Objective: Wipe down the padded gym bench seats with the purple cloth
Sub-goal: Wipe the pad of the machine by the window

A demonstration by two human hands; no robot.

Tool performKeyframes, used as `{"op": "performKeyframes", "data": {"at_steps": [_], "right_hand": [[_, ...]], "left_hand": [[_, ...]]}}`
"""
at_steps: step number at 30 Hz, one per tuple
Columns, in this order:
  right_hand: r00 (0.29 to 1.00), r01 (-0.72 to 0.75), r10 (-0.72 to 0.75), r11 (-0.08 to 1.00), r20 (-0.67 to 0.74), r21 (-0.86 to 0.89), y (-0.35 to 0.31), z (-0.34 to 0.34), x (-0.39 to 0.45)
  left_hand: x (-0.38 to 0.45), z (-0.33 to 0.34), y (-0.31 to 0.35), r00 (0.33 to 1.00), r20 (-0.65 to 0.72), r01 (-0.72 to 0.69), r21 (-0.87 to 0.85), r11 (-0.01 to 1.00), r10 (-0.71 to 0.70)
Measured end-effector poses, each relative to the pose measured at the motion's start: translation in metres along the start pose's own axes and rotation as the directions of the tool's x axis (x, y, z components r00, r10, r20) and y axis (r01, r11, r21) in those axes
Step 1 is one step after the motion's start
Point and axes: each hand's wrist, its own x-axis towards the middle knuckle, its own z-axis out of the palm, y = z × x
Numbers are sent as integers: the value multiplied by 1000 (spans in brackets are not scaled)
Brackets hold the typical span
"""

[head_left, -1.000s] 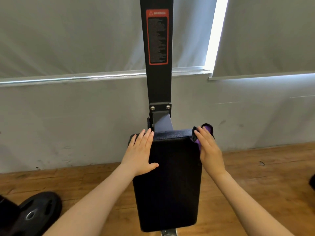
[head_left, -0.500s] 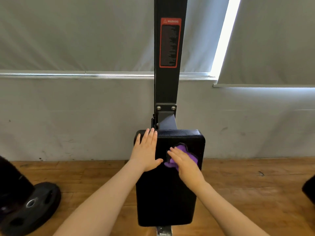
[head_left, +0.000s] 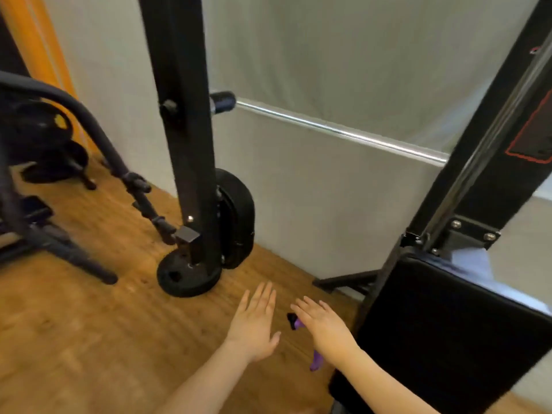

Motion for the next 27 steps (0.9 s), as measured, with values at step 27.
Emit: {"op": "performKeyframes", "data": {"at_steps": [27], "right_hand": [[343, 931, -880, 272, 330, -242, -653, 29, 229]], "left_hand": [[-418, 70, -418, 262, 150, 951, -209, 228, -953]]}}
